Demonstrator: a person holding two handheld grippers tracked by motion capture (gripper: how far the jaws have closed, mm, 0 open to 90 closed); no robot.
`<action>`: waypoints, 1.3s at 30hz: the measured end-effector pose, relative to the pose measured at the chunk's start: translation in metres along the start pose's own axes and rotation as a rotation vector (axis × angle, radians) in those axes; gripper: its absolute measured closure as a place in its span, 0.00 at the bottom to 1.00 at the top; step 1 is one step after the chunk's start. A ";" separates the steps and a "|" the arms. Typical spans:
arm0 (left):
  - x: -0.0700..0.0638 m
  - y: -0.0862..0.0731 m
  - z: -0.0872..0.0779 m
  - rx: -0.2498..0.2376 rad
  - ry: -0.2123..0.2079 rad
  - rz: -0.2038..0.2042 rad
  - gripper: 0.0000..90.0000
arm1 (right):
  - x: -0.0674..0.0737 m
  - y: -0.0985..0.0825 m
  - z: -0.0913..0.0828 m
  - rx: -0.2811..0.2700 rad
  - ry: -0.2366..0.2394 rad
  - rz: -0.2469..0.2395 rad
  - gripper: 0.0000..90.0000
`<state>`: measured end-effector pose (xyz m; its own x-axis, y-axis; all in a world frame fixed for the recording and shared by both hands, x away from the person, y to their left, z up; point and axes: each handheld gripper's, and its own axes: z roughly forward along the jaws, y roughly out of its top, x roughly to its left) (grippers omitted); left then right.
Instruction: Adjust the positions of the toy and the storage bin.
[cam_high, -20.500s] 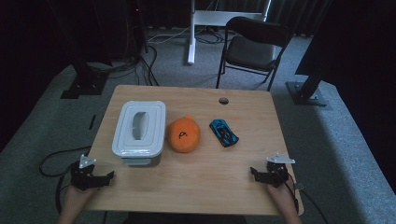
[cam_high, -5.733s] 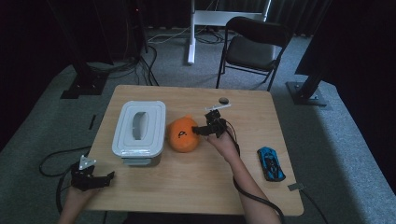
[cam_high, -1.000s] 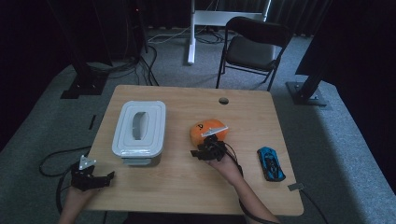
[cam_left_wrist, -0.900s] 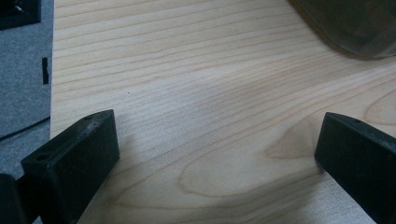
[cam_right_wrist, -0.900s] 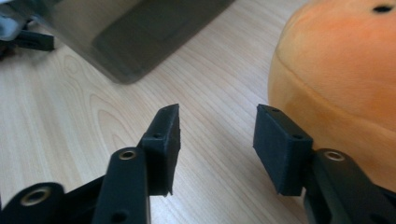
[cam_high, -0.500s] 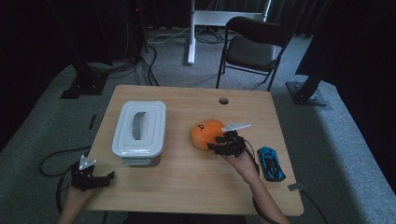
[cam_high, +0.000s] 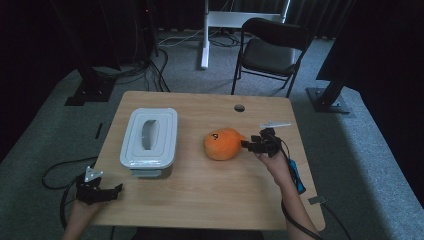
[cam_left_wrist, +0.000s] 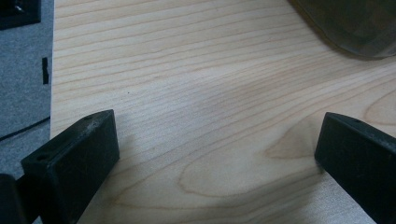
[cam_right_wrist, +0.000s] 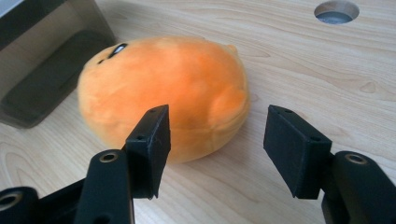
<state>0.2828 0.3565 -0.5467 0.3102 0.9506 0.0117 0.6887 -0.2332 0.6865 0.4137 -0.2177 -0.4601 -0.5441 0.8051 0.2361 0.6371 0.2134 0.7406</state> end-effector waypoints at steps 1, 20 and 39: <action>0.000 0.000 0.000 0.000 0.000 0.000 0.00 | 0.000 0.000 0.000 0.000 0.000 0.000 0.45; 0.000 0.000 0.000 0.000 0.000 0.000 0.00 | -0.015 0.015 0.024 0.044 -0.016 0.058 0.43; 0.000 0.000 0.000 0.000 0.000 0.000 0.00 | 0.009 -0.010 0.010 0.102 0.034 -0.056 0.88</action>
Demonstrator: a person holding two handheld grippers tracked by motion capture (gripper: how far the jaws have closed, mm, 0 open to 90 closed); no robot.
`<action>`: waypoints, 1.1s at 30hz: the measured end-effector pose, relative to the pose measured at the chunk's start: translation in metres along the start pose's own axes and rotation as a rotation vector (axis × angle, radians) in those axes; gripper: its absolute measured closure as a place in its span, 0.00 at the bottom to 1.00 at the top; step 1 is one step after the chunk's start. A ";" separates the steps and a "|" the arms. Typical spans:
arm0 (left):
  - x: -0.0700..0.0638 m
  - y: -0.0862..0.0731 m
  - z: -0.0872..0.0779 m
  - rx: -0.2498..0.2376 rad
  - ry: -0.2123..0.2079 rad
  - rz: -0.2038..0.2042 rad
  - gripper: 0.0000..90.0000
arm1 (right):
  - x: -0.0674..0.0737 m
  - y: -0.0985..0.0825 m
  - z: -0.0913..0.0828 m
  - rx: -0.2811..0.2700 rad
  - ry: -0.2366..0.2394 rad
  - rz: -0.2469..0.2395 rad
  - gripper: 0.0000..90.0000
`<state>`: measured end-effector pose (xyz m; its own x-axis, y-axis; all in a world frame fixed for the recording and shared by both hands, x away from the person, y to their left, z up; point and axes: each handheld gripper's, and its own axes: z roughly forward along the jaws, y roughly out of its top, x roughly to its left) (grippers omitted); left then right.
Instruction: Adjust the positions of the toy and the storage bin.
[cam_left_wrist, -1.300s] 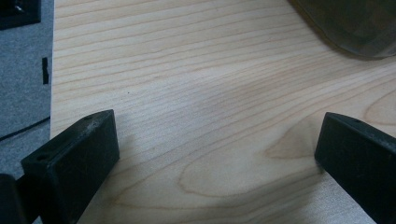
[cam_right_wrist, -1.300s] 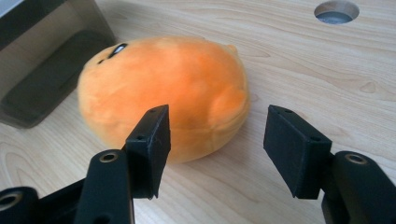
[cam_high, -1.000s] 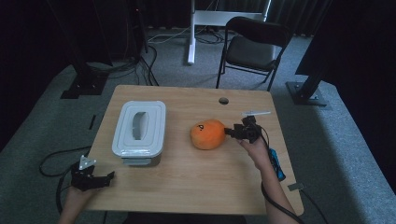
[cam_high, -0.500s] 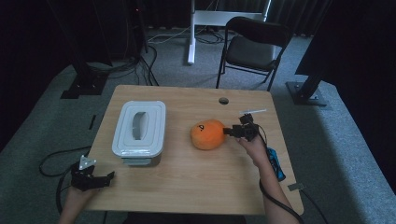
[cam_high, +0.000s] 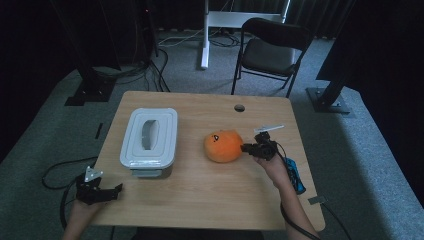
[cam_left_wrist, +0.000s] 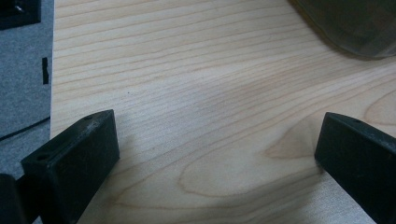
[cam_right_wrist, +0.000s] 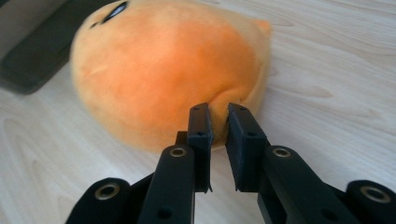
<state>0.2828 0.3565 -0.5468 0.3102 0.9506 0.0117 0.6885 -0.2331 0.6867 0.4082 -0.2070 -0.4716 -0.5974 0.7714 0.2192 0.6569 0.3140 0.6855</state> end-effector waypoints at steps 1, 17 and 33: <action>0.000 0.000 0.000 0.000 0.000 0.000 0.00 | 0.002 -0.001 -0.001 0.002 0.003 -0.006 0.88; 0.000 0.000 0.000 0.000 0.000 0.000 0.00 | 0.047 -0.013 -0.003 -0.009 0.063 -0.025 0.72; 0.000 0.000 0.000 0.000 0.000 0.000 0.00 | 0.070 -0.011 -0.001 0.000 0.107 -0.022 0.48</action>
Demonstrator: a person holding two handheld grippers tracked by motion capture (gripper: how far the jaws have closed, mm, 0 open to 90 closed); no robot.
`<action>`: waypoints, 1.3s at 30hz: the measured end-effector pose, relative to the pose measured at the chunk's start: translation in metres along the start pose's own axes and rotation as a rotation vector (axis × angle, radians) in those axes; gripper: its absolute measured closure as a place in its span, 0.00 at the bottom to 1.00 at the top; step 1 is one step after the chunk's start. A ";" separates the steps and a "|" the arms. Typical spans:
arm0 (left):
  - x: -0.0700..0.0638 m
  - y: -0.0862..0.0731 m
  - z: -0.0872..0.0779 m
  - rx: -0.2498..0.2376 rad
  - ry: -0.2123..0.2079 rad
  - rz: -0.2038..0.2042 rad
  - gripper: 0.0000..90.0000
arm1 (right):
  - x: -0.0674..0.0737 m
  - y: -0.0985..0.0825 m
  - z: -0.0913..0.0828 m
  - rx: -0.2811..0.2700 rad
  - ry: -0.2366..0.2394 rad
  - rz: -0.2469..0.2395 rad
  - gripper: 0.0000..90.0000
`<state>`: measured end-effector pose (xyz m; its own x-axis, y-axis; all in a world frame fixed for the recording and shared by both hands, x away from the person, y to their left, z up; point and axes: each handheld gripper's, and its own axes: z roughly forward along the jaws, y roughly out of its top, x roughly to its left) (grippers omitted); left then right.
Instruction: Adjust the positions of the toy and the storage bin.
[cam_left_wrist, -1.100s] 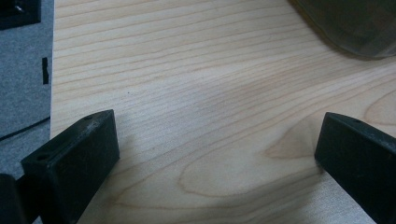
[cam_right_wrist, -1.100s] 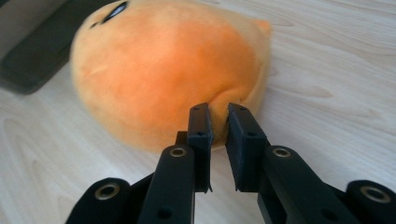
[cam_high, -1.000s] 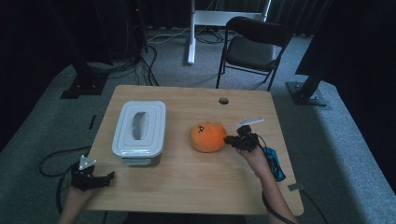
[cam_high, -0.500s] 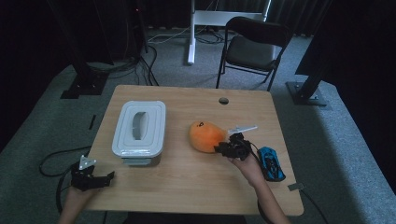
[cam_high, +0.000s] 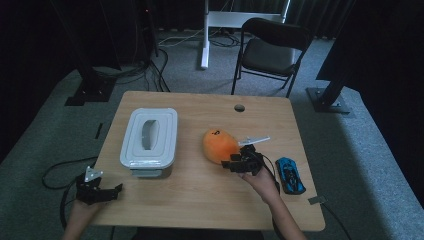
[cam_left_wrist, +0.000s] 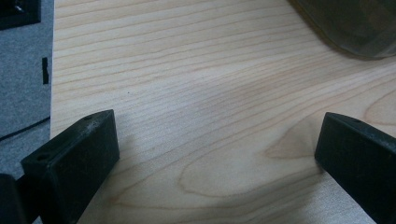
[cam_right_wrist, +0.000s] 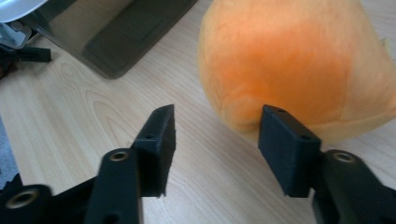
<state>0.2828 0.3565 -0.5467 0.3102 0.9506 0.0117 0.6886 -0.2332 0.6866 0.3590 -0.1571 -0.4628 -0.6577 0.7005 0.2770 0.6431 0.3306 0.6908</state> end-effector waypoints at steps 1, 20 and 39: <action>0.000 0.000 0.000 0.000 0.000 0.000 0.00 | 0.000 0.000 -0.001 -0.006 -0.001 0.001 0.47; 0.000 0.000 0.000 0.000 0.000 0.000 0.00 | -0.046 0.034 -0.026 -0.125 -0.087 0.099 0.38; 0.000 0.000 0.000 -0.001 0.000 0.000 0.00 | -0.040 0.034 0.020 -0.003 -0.086 0.048 0.34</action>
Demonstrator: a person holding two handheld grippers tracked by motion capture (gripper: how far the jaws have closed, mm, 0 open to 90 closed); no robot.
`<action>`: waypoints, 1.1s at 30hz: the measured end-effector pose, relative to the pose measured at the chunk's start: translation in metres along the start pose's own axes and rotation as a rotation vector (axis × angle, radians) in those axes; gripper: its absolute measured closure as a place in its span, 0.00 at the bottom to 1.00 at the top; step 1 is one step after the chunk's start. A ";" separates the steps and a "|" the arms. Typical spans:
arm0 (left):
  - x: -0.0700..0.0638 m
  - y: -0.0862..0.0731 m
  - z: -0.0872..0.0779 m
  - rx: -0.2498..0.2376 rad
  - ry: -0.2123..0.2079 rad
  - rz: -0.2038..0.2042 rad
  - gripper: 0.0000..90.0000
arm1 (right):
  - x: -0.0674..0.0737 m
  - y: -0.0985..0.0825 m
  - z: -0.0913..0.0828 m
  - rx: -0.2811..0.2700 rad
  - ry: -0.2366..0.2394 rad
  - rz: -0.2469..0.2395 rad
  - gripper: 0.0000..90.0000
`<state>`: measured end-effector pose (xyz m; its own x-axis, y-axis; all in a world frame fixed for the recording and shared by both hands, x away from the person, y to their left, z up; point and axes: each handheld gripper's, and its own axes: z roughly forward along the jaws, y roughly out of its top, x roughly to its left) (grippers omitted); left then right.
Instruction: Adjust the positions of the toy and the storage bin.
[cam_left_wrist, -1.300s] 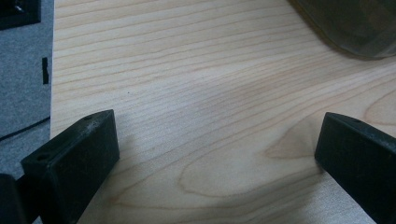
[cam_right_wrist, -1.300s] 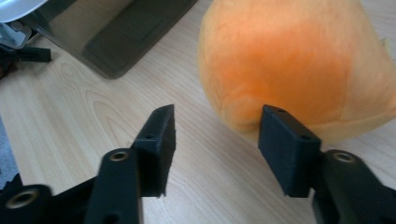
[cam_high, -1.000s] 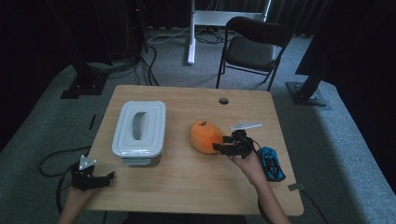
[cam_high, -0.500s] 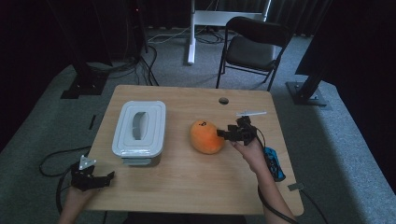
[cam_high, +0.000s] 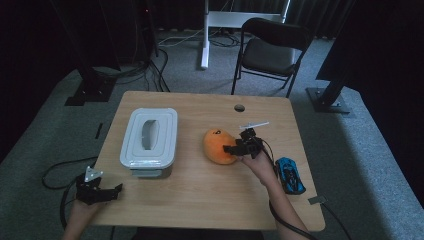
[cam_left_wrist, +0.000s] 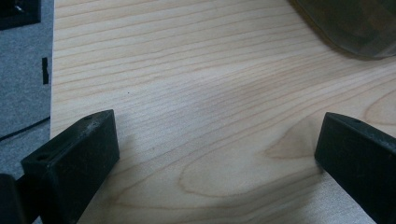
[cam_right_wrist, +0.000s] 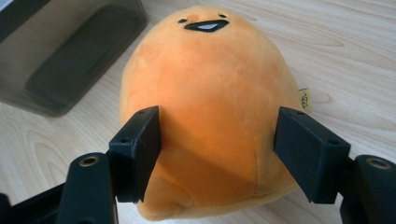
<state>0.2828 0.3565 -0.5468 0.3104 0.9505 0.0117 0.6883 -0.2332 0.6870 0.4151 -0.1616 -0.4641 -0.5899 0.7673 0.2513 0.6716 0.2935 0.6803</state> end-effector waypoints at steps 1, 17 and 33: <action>0.000 0.000 0.000 0.000 0.000 0.000 0.00 | -0.001 0.000 0.001 0.003 -0.004 -0.001 0.33; 0.000 0.000 0.000 0.001 0.000 0.000 0.00 | -0.011 0.004 -0.001 0.006 0.014 -0.049 0.30; 0.000 0.000 0.000 0.000 0.000 0.000 0.00 | 0.001 -0.006 0.013 0.036 0.033 -0.124 0.65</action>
<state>0.2828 0.3564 -0.5467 0.3101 0.9506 0.0117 0.6885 -0.2331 0.6868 0.4159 -0.1548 -0.4773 -0.6836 0.7048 0.1894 0.6074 0.4057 0.6830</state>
